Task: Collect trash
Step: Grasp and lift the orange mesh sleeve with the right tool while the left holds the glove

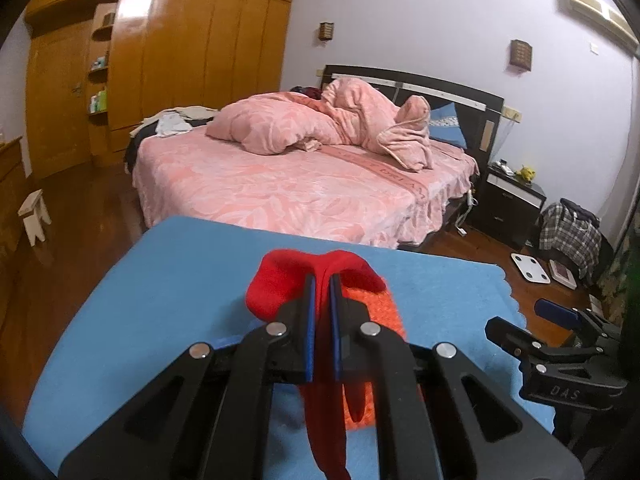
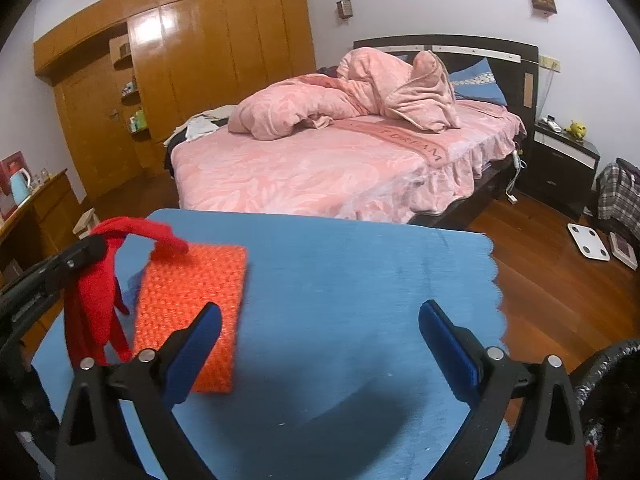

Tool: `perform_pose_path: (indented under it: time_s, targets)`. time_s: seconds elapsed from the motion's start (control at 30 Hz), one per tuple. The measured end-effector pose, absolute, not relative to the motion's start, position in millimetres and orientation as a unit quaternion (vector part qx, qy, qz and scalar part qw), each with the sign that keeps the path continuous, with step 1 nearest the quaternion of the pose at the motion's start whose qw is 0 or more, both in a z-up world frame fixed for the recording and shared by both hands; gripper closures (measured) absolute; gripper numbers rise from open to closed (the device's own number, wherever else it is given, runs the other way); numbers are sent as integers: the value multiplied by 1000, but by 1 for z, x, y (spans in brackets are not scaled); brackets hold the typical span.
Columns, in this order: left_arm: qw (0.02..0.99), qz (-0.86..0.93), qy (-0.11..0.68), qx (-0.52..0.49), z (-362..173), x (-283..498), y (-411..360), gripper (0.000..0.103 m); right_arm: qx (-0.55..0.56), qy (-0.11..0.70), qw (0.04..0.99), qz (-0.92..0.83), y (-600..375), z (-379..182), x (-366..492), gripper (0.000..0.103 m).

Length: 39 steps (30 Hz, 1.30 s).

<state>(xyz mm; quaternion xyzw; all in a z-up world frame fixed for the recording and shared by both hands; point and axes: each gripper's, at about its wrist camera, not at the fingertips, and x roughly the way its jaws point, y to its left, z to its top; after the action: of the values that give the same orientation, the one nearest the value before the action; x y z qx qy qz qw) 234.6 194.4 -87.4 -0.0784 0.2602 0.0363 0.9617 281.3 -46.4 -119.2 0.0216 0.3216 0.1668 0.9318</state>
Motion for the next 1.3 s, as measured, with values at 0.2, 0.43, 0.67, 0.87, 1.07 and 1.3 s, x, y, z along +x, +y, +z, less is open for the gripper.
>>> perform_pose_path:
  time_s: [0.2, 0.43, 0.67, 0.87, 1.07, 1.3]
  targets:
    - [961, 64, 255, -83, -86, 211, 215, 97, 13, 325, 928, 183, -28, -124, 274, 6]
    - [955, 98, 268, -75, -96, 192, 238, 97, 7, 333, 922, 199, -3, -132, 264, 6]
    - [946, 111, 295, -81, -119, 187, 253, 97, -2, 343, 914, 215, 24, -144, 256, 6]
    - [940, 115, 310, -86, -136, 187, 259, 97, -21, 365, 905, 216, 41, -162, 257, 8]
    - [937, 114, 318, -93, -145, 187, 260, 97, -27, 390, 889, 239, 46, -172, 259, 33]
    - [936, 112, 321, -90, -147, 186, 258, 97, -10, 387, 885, 259, 40, -171, 258, 81]
